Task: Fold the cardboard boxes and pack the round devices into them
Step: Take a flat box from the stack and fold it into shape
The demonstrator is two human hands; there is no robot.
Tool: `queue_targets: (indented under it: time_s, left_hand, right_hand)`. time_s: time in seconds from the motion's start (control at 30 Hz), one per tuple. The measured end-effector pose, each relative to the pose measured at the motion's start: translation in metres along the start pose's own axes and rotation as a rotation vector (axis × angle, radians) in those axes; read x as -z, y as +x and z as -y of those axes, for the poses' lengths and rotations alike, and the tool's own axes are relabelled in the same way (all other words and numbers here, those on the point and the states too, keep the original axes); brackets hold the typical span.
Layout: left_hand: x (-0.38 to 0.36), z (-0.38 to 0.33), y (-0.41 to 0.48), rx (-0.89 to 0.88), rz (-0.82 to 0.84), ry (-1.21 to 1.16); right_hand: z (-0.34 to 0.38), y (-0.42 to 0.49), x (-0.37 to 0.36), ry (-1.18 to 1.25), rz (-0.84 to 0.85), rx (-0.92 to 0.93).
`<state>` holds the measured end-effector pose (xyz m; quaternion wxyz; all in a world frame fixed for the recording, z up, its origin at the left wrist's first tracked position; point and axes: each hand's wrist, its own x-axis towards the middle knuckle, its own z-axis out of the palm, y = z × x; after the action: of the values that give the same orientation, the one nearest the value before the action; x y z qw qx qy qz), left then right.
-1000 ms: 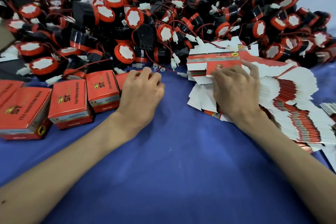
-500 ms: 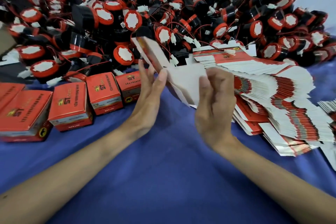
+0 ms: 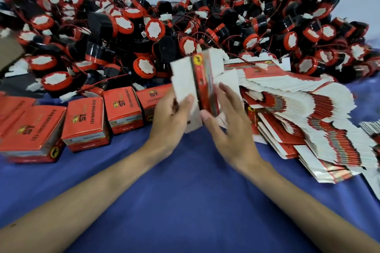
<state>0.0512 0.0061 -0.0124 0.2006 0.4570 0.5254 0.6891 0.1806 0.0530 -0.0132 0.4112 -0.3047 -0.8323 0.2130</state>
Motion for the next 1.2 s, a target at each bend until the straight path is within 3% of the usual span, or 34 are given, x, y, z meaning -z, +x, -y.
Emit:
queue_targets:
  time_s: [0.07, 0.2, 0.3, 0.37, 0.47, 0.6, 0.73, 0.87, 1.07, 1.2]
  left_hand:
    - [-0.001, -0.001, -0.004, -0.024, 0.155, -0.012]
    - [0.002, -0.005, -0.004, -0.067, 0.273, -0.049]
    - [0.003, -0.006, -0.006, -0.170, 0.364, -0.008]
    - [0.001, -0.005, -0.010, -0.232, 0.350, 0.104]
    - [-0.002, 0.000, -0.009, -0.147, 0.272, 0.136]
    - [-0.004, 0.004, -0.006, -0.135, 0.376, 0.125]
    - [-0.001, 0.010, -0.009, -0.198, 0.404, 0.137]
    - [0.001, 0.010, -0.011, -0.261, 0.352, 0.158]
    - [0.006, 0.006, -0.001, -0.154, 0.135, 0.205]
    - [0.007, 0.005, 0.002, -0.031, 0.080, 0.135]
  right_hand:
    - [0.004, -0.004, -0.004, 0.132, 0.113, -0.077]
    - [0.000, -0.003, 0.000, 0.337, -0.033, -0.189]
    - [-0.004, -0.001, 0.003, 0.371, -0.051, -0.201]
    - [-0.005, -0.001, 0.005, 0.391, -0.029, -0.182]
    - [-0.004, -0.001, 0.006, 0.404, 0.046, -0.129]
    - [0.000, -0.003, 0.006, 0.380, 0.156, -0.046]
    - [0.003, -0.004, 0.008, 0.325, 0.092, 0.017]
    - [0.005, -0.007, 0.006, 0.228, -0.035, 0.095]
    - [-0.005, -0.001, 0.008, 0.101, -0.102, 0.208]
    - [-0.026, 0.011, 0.030, -0.248, 0.106, 0.513]
